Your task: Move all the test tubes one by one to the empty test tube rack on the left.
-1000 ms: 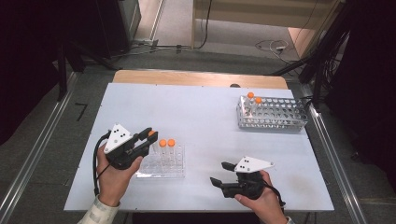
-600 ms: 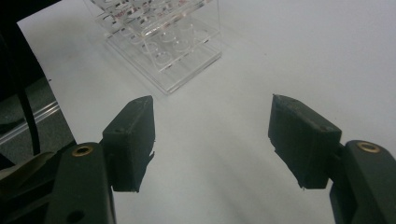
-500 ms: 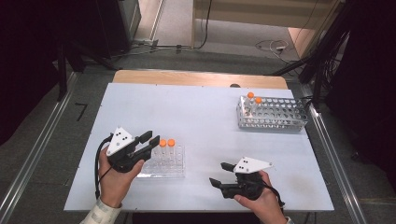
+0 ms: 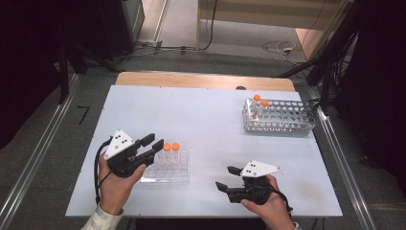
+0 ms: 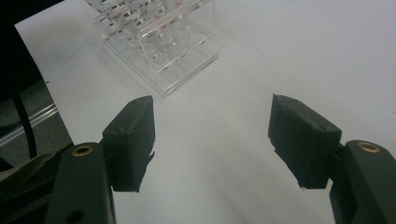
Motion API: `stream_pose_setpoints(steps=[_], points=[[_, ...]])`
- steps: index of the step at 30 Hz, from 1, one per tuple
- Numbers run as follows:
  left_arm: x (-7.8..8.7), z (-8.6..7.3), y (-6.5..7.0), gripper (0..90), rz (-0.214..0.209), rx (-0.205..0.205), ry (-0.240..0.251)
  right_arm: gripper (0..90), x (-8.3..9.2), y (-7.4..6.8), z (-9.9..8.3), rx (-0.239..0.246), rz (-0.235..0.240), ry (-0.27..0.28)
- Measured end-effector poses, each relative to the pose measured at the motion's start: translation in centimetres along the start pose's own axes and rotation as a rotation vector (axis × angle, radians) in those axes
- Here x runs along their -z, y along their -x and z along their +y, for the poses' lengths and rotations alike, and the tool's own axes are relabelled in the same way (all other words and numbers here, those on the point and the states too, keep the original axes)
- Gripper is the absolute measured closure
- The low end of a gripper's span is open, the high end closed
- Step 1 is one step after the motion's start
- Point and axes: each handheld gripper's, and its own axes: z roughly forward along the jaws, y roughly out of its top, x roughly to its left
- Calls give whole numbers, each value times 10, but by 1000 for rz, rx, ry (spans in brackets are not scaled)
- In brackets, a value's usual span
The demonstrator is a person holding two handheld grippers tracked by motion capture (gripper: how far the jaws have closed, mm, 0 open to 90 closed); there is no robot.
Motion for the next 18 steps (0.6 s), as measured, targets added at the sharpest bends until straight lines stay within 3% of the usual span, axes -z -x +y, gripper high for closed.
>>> stream_pose_setpoints(steps=[5, 11, 18], points=[[2, 2, 2, 523, -8, 10, 8, 305, 1, 7, -1, -10, -27, 3], [1, 3, 3, 382, -2, 31, 0, 306, 5, 21, 2, -37, -71, 20], [2, 3, 2, 360, -3, 36, -13, 311, 13, 40, 9, -69, -136, 47]])
